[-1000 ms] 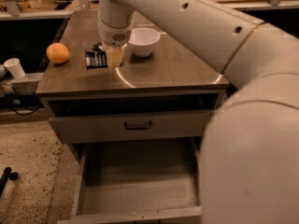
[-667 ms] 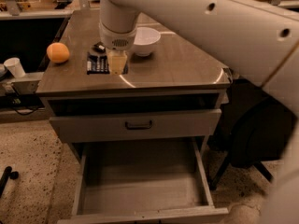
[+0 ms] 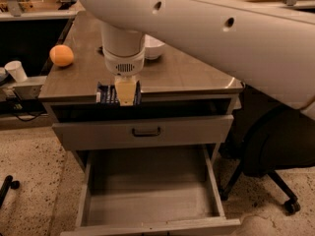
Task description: Place rxbar blueberry into middle drawer
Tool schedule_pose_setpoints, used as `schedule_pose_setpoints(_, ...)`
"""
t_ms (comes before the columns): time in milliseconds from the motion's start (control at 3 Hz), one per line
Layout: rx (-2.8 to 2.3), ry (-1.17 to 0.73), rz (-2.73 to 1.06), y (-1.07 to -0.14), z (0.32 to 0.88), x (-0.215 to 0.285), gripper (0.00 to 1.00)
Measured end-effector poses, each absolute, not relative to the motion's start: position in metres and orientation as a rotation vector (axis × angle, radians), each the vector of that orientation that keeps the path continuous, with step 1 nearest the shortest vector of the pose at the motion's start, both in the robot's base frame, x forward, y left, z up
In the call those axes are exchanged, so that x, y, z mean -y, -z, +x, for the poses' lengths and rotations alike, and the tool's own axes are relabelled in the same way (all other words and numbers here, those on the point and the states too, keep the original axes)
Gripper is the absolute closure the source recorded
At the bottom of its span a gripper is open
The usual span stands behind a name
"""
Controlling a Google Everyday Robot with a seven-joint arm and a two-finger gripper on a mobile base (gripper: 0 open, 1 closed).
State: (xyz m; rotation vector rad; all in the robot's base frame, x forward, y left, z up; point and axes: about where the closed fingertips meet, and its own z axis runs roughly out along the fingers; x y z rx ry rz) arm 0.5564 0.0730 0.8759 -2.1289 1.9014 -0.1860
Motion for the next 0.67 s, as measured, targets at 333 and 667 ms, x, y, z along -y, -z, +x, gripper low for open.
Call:
schedule_pose_setpoints(333, -1.922, 0.195, -2.114, -0.874, 0.554, -0.071, 1.0)
schedule_pose_setpoints(667, -1.872, 0.201, -2.066, -0.876, 0.498, -0.082, 1.0)
